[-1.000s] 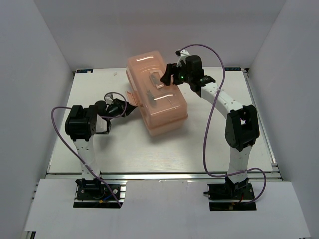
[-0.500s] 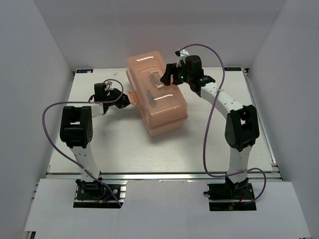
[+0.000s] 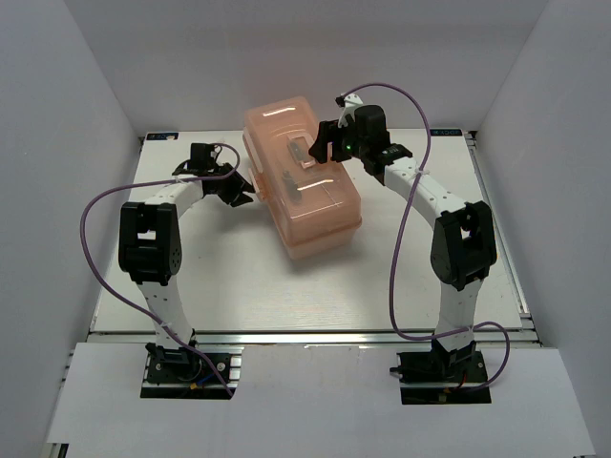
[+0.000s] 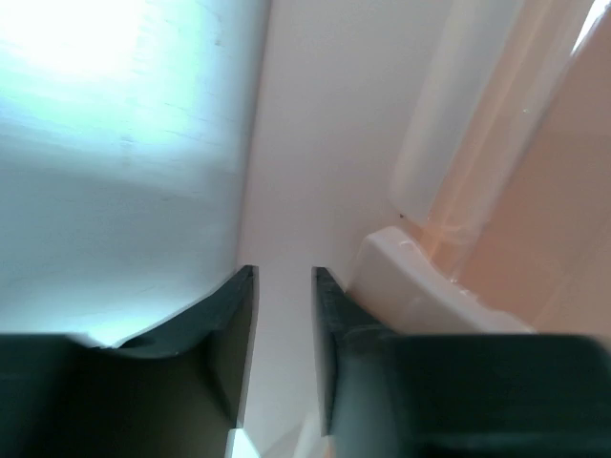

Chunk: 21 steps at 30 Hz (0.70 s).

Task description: Sort the tools into containers

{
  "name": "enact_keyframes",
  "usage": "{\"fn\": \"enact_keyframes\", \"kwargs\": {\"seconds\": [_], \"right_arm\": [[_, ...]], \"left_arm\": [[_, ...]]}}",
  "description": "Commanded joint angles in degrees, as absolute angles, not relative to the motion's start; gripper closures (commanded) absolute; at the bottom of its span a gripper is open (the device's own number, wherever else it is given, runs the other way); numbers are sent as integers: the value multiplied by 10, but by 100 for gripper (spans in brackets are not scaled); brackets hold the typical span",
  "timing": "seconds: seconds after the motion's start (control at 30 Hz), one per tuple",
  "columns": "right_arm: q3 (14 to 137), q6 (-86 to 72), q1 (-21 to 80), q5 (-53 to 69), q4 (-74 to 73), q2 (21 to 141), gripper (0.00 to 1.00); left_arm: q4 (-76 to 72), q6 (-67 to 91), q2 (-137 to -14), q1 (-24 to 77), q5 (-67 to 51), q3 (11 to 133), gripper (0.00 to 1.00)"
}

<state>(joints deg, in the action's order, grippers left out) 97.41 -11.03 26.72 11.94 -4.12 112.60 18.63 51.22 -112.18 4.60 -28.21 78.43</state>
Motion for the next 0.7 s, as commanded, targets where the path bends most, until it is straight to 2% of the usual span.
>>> {"fn": "enact_keyframes", "kwargs": {"seconds": [0.0, 0.1, 0.2, 0.67], "right_arm": [[970, -77, 295, 141, -120, 1154, 31], [970, -76, 295, 140, -121, 1154, 31], [970, -76, 295, 139, -123, 1155, 31], [974, -64, 303, 122, -127, 1160, 31]], "left_arm": [[217, 512, -1078, 93, -295, 850, 53], [264, 495, -1083, 103, -263, 880, 50], [290, 491, -1085, 107, -244, 892, 41], [481, 434, -1151, 141, -133, 1060, 41]]}}
